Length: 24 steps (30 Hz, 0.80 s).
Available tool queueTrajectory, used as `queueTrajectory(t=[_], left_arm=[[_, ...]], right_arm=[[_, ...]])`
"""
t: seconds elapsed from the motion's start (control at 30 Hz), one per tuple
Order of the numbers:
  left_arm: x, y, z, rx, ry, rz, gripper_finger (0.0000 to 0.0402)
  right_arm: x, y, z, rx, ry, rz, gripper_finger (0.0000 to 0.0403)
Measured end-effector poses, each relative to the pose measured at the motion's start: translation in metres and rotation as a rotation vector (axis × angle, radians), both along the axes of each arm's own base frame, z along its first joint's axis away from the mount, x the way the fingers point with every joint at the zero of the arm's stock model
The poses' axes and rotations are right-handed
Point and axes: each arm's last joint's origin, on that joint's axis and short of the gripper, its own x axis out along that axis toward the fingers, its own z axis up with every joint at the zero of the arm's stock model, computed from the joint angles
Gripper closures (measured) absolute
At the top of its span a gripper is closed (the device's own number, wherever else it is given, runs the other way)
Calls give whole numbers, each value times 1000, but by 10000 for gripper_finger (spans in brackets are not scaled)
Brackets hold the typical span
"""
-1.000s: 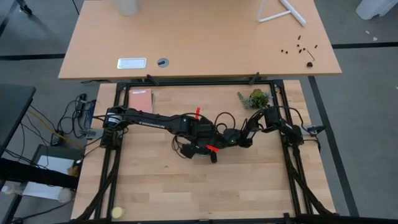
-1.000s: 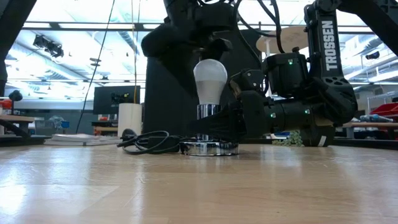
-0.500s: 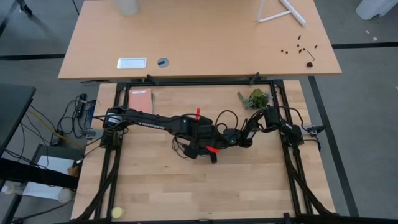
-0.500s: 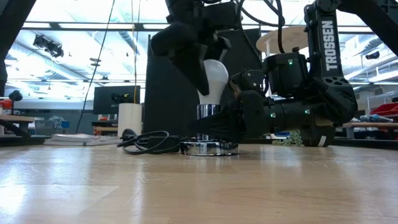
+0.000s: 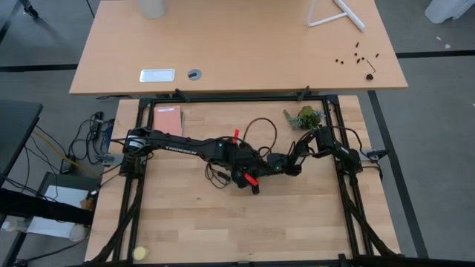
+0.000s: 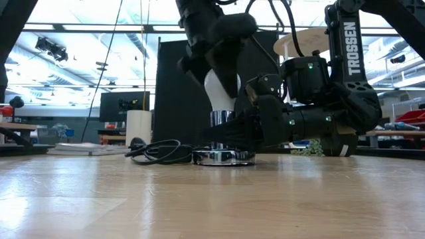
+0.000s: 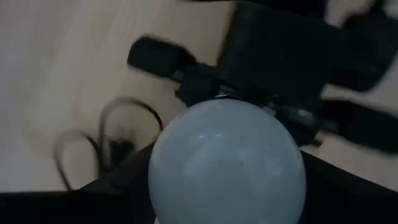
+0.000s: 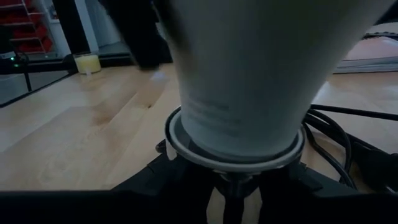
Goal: Screw lightbulb
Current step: Remove the white lightbulb from the silver lamp
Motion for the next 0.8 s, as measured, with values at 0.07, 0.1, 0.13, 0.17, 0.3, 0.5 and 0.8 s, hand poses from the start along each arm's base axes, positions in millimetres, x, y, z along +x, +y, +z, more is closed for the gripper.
queueTrajectory(t=[0.07, 0.1, 0.13, 0.17, 0.3, 0.5, 0.8], left_arm=[[0, -1, 0, -75, -17, 112, 127], [0, -1, 0, -105, -21, 141, 126], [0, -2, 0, -132, -26, 164, 125], [1, -2, 0, -155, -31, 184, 125], [2, -3, 0, -200, -32, 167, 121], [1, -4, 0, -131, -7, -38, 89], [-2, -2, -1, 131, 88, -398, 30]], right_arm=[[0, 0, 0, -9, 0, 3, 224], [0, 0, 0, -15, 0, 4, 224], [0, 0, 0, -19, 0, 5, 224], [0, 0, 0, -21, 0, 5, 224], [0, 0, 0, -24, 0, 6, 224], [0, 0, 0, -30, -1, 7, 224], [0, 0, 0, -3, 1, -5, 224]])
